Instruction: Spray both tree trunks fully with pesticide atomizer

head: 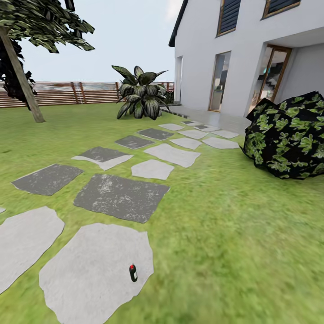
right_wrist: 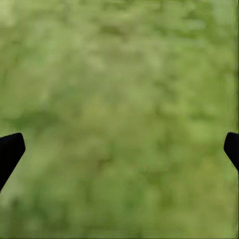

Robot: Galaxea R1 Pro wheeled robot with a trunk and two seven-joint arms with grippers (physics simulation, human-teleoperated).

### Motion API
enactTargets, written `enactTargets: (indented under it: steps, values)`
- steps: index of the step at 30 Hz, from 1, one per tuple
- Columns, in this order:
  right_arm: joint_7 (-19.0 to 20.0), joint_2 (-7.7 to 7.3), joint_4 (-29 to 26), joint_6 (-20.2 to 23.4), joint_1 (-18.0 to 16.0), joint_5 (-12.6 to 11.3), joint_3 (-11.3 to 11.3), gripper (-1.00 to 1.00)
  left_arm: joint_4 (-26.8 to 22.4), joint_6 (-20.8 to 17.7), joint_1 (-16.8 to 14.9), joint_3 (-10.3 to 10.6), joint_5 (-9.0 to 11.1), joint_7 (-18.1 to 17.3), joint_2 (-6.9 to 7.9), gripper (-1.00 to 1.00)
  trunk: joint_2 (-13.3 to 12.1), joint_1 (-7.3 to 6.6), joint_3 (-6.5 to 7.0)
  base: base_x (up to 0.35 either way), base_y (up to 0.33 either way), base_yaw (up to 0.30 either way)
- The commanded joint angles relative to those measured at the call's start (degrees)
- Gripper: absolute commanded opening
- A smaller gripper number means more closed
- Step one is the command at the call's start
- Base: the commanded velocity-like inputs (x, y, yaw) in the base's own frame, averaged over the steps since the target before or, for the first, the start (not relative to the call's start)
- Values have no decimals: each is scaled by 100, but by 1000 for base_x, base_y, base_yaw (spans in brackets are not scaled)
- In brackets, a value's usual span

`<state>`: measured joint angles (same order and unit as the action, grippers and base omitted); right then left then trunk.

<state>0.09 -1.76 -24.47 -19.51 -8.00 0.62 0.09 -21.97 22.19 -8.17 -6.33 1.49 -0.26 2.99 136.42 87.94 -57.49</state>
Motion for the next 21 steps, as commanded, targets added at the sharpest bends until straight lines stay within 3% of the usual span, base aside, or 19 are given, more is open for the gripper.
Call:
enactTargets:
  steps: [1,7,18,21]
  values:
    - [0,0,-1,0,0,0,0,100,0,3,0,0,0,0,0,100,0,0,0,277,-49,0]
    - [0,-4,4,0,0,1,0,100,0,9,0,0,0,0,0,100,0,0,0,242,-12,0]
    - [-17,-13,-4,0,0,6,-3,100,-56,7,-50,-9,-5,-4,-13,100,0,0,0,13,0,0]
    - [-17,-10,0,0,0,5,-6,100,-102,-20,-295,-9,-5,-12,-10,100,0,0,0,0,0,0]
